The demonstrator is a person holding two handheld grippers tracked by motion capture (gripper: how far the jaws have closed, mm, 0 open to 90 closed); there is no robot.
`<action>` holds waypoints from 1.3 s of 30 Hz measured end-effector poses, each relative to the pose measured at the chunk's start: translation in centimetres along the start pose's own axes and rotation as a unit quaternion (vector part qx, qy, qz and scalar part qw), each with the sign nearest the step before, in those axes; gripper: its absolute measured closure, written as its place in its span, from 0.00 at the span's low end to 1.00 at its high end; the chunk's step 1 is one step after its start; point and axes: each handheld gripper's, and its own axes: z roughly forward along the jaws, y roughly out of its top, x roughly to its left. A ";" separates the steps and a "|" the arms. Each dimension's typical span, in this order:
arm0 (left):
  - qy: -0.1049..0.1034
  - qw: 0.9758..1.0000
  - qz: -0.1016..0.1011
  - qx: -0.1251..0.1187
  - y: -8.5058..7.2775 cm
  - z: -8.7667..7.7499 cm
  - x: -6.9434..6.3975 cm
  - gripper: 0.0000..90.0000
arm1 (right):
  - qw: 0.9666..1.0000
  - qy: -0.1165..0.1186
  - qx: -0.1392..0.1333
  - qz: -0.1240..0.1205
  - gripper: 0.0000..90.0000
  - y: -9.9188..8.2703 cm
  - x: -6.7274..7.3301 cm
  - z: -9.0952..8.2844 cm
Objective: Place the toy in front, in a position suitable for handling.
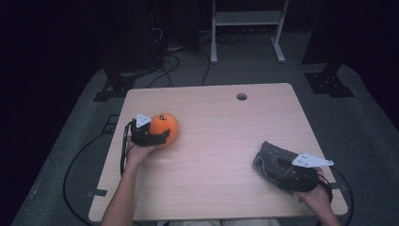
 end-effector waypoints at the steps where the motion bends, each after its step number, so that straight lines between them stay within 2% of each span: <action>1: 0.000 1.000 0.000 0.000 0.0 0.0 0.0 0.00 | 1.000 0.000 0.000 0.000 0.33 0.0 0.0 0.0; 3: 0.001 1.000 -0.001 0.005 0.1 0.0 -0.1 0.01 | 1.000 0.002 -0.002 0.001 0.35 0.0 0.0 0.0; 7: 0.000 1.000 -0.002 0.006 0.1 -0.3 0.0 0.10 | 1.000 0.002 -0.001 0.001 0.36 0.0 0.0 0.0; 11: 0.008 1.000 0.016 -0.005 0.0 -0.6 -0.1 0.23 | 1.000 0.003 -0.007 0.004 0.35 0.0 0.0 -0.2; 20: 0.018 1.000 0.014 -0.009 0.6 -1.2 -0.5 0.38 | 1.000 0.000 -0.007 0.011 0.35 -0.1 -0.3 -0.2; 24: 0.021 0.999 0.007 -0.023 1.0 -1.6 -0.6 0.39 | 1.000 -0.002 -0.007 0.012 0.35 -0.1 -0.4 -0.2; 29: 0.015 0.999 0.011 -0.034 1.3 -2.2 -0.9 0.39 | 1.000 -0.003 -0.006 0.012 0.35 -0.2 -0.5 -0.2; 31: 0.004 0.999 0.011 -0.045 1.7 -2.7 -1.3 0.39 | 1.000 -0.003 -0.007 0.014 0.35 -0.2 -0.5 -0.3; 32: -0.004 0.999 0.021 -0.047 2.0 -3.0 -1.7 0.39 | 1.000 -0.004 -0.005 0.015 0.35 -0.2 -0.5 -0.2; 33: -0.004 0.999 0.021 -0.047 2.0 -3.0 -1.7 0.39 | 1.000 -0.004 -0.005 0.015 0.35 -0.2 -0.5 -0.2; 34: -0.014 0.998 0.041 -0.053 2.4 -3.4 -2.6 0.39 | 1.000 -0.005 -0.004 0.013 0.35 -0.2 -0.5 -0.2; 35: -0.023 0.997 0.051 -0.056 2.6 -3.6 -3.1 0.39 | 1.000 -0.005 -0.005 0.013 0.35 -0.2 -0.5 -0.2; 36: -0.031 0.996 0.060 -0.058 2.9 -3.8 -3.6 0.39 | 1.000 -0.005 -0.005 0.013 0.35 -0.2 -0.5 -0.2; 37: -0.031 0.996 0.060 -0.058 2.9 -3.8 -3.6 0.39 | 1.000 -0.005 -0.005 0.013 0.35 -0.2 -0.5 -0.2; 39: -0.054 0.994 0.076 -0.064 3.4 -4.1 -4.7 0.39 | 1.000 -0.005 -0.006 0.013 0.35 -0.1 -0.5 -0.2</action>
